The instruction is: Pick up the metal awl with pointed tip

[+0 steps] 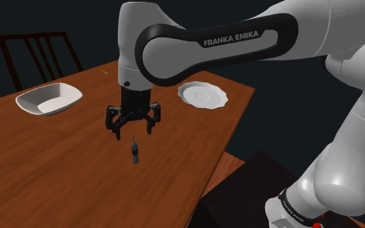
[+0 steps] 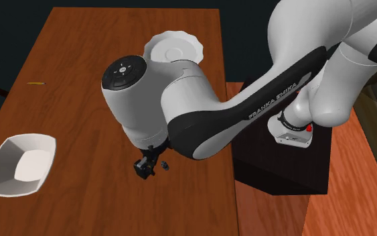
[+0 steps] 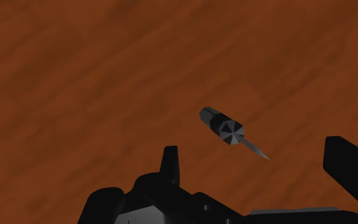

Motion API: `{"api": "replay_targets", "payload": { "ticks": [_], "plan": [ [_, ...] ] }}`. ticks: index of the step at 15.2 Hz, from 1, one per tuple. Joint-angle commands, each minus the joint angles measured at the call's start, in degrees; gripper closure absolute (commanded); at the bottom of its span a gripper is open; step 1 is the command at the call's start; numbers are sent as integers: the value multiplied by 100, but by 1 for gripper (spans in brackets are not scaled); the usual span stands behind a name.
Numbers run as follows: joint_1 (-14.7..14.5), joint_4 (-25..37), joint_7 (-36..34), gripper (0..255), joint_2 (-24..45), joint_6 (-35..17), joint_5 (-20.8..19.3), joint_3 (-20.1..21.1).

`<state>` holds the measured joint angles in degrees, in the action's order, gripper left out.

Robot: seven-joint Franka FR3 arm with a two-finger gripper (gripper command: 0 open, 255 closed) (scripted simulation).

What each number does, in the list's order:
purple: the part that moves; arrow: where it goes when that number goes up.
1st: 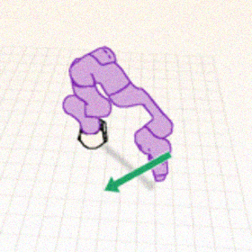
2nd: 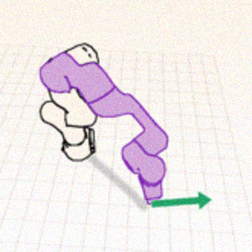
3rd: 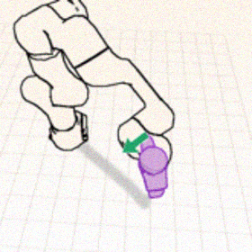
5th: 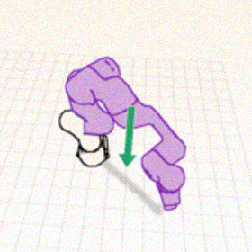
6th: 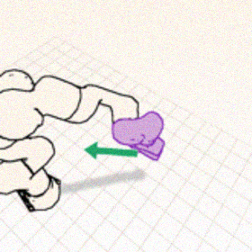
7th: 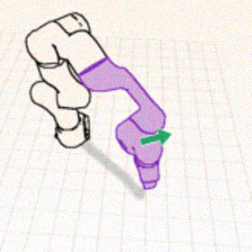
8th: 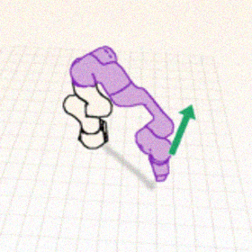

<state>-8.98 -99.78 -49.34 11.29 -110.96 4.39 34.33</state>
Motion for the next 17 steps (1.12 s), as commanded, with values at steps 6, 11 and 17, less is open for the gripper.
{"api": "replay_targets", "payload": {
  "ticks": [6, 11, 17],
  "plan": [
    [-32, -304, -1, 0, 174, -455, -80, -23],
    [-25, -328, 8, 255, 161, -467, -72, -23],
    [-32, -304, -1, 255, 174, -455, -80, -23]
  ]
}}
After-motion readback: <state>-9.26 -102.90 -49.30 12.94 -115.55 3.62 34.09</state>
